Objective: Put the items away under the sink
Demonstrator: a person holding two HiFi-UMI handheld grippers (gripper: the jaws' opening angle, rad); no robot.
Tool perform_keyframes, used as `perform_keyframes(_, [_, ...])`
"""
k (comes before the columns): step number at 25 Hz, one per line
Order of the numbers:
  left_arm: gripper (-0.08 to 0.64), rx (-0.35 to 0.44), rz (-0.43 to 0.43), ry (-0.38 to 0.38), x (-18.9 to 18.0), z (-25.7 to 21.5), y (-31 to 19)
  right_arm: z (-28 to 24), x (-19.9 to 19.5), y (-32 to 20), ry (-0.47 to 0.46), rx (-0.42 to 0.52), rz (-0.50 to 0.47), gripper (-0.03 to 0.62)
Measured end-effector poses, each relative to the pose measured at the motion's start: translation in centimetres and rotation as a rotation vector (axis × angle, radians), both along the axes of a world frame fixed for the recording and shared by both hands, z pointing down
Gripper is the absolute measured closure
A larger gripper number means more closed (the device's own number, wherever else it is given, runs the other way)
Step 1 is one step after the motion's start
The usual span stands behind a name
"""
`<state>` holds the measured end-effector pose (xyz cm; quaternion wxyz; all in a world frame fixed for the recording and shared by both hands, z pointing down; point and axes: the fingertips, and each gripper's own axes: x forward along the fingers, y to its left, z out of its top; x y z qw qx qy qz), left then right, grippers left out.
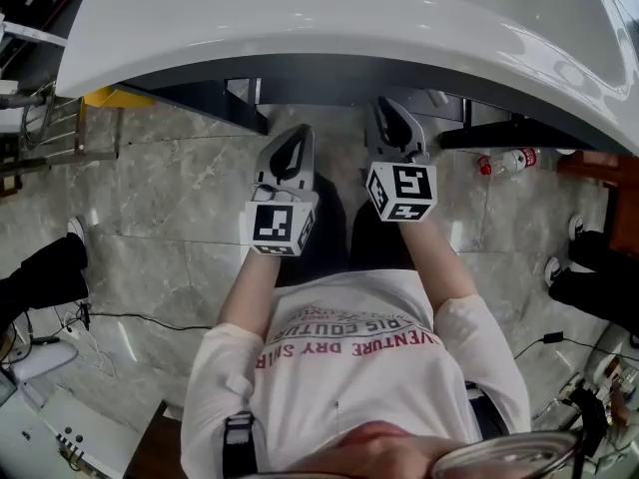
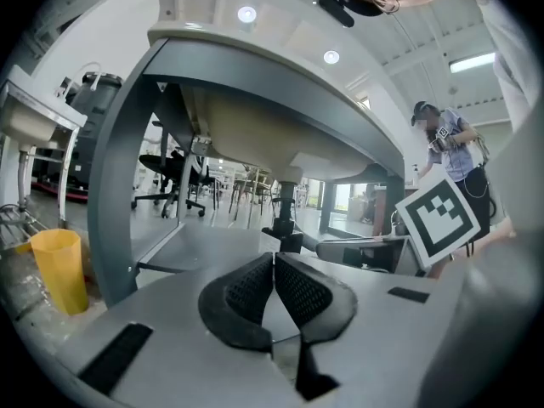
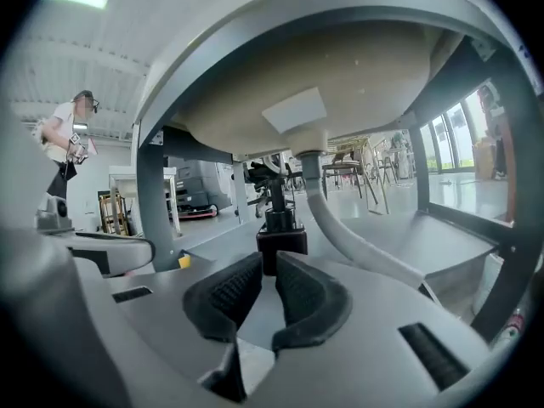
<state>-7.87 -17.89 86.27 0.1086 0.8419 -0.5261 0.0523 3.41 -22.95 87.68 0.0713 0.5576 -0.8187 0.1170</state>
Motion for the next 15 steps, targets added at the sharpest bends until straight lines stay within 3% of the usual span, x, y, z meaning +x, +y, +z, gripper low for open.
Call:
perform_keyframes(2, [0.532,-0.015,0.014,0.021,0.8,-0.9,0.0,-1.2,0.5,0.9,-0.007,0.001,-0.006,0.555])
perform_keyframes(4, [0.532,-0.029,0.034,0.040,2.0,-2.4,0.1,-3.0,0.8,1.8,-0.005,0.007,-0.031,0.565])
perform_keyframes(9, [0.532,-0.051,0.063,0.025,4.5,-7.9,1.5,-9.0,1.8,4.0,-0.028,-0.028,-0.051,0.566])
perform_keyframes(15, [0.532,-0.087,0.041,0.046,6.2,-18.2,3.1,-18.7,3.1,6.5,-0.021,-0.060,-0.069,0.566])
